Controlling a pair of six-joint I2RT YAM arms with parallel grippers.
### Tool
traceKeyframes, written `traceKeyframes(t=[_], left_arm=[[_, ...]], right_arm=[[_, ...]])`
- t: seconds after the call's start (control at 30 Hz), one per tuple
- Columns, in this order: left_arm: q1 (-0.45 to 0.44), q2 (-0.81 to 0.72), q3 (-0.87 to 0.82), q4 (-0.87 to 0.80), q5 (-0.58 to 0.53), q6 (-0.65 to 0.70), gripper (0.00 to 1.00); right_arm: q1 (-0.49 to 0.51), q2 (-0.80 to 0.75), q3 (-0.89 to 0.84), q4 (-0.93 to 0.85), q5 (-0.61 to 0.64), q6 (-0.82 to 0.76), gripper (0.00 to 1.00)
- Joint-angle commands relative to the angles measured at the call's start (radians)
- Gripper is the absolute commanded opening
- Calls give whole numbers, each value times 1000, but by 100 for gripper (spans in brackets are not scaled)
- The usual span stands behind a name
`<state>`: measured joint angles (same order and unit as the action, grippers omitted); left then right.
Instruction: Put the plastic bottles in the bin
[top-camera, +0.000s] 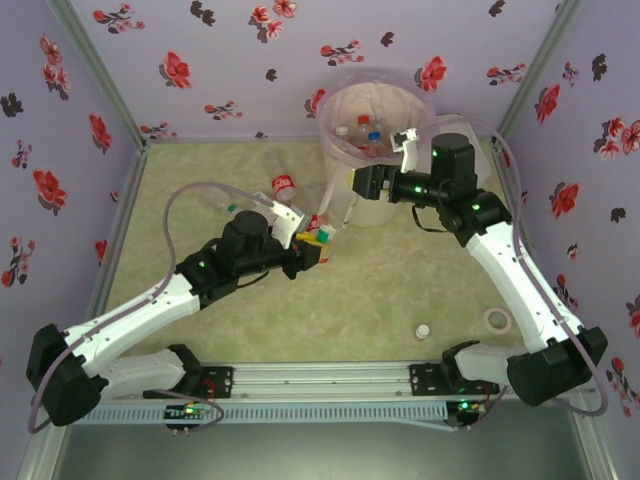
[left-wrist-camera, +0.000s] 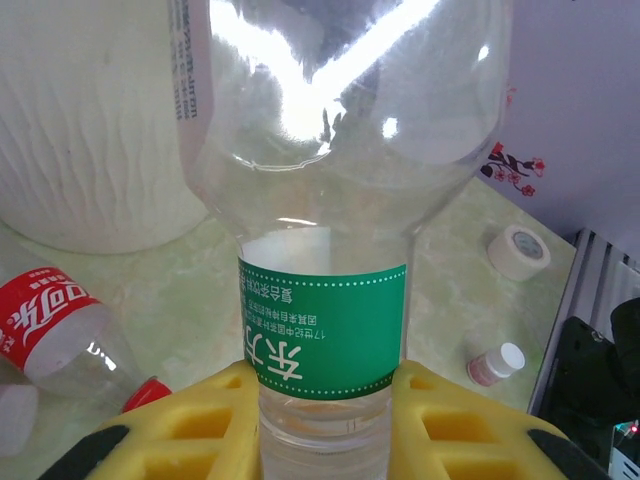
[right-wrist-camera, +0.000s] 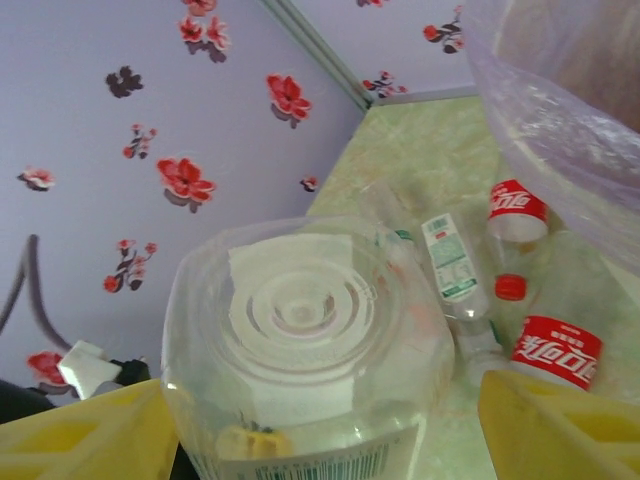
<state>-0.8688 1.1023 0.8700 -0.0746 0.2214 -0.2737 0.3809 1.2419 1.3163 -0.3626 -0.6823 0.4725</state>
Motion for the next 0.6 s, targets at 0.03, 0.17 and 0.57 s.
traceKeyframes(t=[0.03, 0.17, 0.57], left_arm=[[-6, 17, 10, 60, 60, 4, 0], [-7, 34, 12, 62, 65, -2, 0], [-7, 29, 9, 93, 14, -48, 56]], right_arm=[[-6, 2, -4, 82, -74, 28, 75], [-17, 17, -2, 72, -62, 21, 54], [-39, -34, 20, 46, -17, -22, 31]])
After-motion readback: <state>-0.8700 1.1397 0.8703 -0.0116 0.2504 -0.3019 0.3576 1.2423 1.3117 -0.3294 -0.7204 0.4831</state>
